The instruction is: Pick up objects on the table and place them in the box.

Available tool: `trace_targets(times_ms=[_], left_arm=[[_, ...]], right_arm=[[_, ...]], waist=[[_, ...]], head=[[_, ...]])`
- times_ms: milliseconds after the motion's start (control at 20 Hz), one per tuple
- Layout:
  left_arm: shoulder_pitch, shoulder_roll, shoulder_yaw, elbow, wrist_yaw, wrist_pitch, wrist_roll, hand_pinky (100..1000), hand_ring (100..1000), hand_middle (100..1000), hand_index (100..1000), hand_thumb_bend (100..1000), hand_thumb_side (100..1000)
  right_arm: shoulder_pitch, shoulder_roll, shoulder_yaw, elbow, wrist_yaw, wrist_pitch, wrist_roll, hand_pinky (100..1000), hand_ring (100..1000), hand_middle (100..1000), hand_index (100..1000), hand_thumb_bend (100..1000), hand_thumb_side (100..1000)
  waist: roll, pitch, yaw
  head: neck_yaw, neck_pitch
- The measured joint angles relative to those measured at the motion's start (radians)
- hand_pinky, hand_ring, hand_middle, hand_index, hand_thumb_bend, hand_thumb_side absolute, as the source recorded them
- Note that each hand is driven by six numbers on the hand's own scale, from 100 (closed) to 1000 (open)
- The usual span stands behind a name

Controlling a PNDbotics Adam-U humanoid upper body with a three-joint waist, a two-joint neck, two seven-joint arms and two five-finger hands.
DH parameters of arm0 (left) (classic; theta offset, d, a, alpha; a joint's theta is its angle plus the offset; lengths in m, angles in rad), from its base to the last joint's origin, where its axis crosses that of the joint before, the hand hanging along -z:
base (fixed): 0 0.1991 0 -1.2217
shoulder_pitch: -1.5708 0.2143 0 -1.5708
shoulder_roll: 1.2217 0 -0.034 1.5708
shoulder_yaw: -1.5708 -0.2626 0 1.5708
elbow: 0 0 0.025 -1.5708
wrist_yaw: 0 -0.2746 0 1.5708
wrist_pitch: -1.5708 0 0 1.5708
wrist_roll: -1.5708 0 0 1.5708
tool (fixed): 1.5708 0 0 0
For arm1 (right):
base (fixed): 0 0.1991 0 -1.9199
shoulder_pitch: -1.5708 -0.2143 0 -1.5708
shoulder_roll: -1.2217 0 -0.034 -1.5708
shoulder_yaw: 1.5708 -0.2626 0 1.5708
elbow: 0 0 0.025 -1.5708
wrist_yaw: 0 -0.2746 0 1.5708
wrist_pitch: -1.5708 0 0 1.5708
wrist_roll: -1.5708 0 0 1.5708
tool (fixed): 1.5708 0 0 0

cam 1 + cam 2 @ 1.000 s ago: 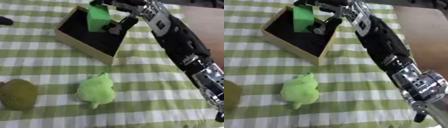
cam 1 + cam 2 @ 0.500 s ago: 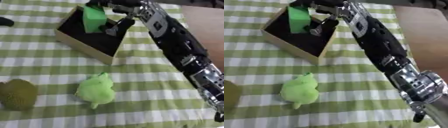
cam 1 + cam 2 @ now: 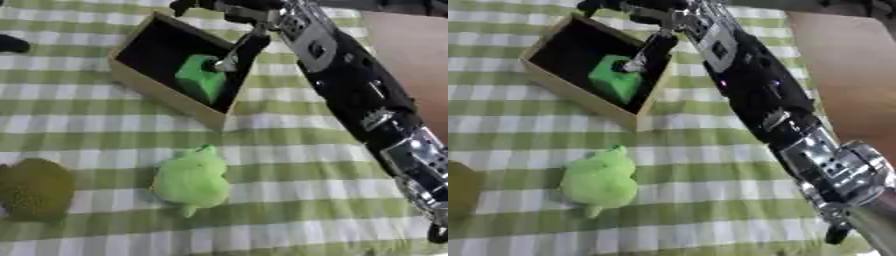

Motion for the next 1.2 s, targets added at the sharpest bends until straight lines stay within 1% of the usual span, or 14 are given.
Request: trace_targets(times_ms=[50,100,250,400,500,750,1000,1150,1200], left_arm=[[0.001,0.0,0.0,0.0,0.0,0.0,0.0,755,916,796,863,100,565],[0.001,0.0,0.0,0.0,0.0,0.0,0.0,755,916,797,864,100,565],[0.009,0.0,0.0,0.0,0.0,-0.002,0.002,755,917,797,864,100,565],[0.014,0.0,0.001,0.0,-0.001,-0.004,0.005,756,917,797,864,100,565],[0.019,0.001,0.001,0.0,-0.002,-0.005,0.006,756,918,798,864,100,565],[0.027,0.001,0.001,0.0,-0.004,-0.007,0.008,757,919,798,864,100,565],[0.029,0.006,0.005,0.0,-0.006,-0.012,0.012,757,919,799,864,100,566],[0.031,0.019,0.007,0.0,-0.014,-0.018,0.017,758,923,804,867,100,575],[0.033,0.023,0.009,0.0,-0.021,-0.021,0.019,758,923,804,868,100,576]], right_arm=[[0.001,0.0,-0.004,-0.007,-0.026,0.006,0.006,1000,1000,785,1000,120,100],[0.002,-0.001,-0.01,-0.016,-0.057,0.012,0.012,1000,1000,774,1000,100,100],[0.007,-0.02,-0.029,-0.056,-0.186,0.037,0.037,1000,1000,762,1000,100,100],[0.019,-0.067,-0.047,-0.102,-0.323,0.063,0.063,1000,1000,761,1000,100,100],[0.032,-0.106,-0.05,-0.136,-0.397,0.07,0.07,1000,1000,758,1000,100,100],[0.077,-0.183,-0.057,-0.214,-0.529,0.076,0.076,1000,1000,745,1000,100,100],[0.159,-0.267,-0.081,-0.325,-0.656,0.091,0.091,1000,1000,722,1000,100,100],[0.235,-0.325,-0.107,-0.425,-0.757,0.107,0.107,1000,1000,672,1000,100,100],[0.266,-0.347,-0.118,-0.465,-0.797,0.112,0.112,1000,1000,670,1000,100,100]], waist=[[0.0,0.0,-0.001],[0.0,0.0,-0.003],[0.0,0.0,-0.013],[0.0,0.0,-0.024],[0.0,-0.001,-0.032],[0.0,-0.001,-0.044],[0.001,-0.001,-0.056],[0.001,-0.001,-0.063],[0.002,-0.001,-0.065]], head=[[0.003,0.0],[0.007,0.001],[0.025,0.003],[0.047,0.009],[0.062,0.011],[0.089,0.017],[0.107,0.018],[0.117,0.018],[0.119,0.018]])
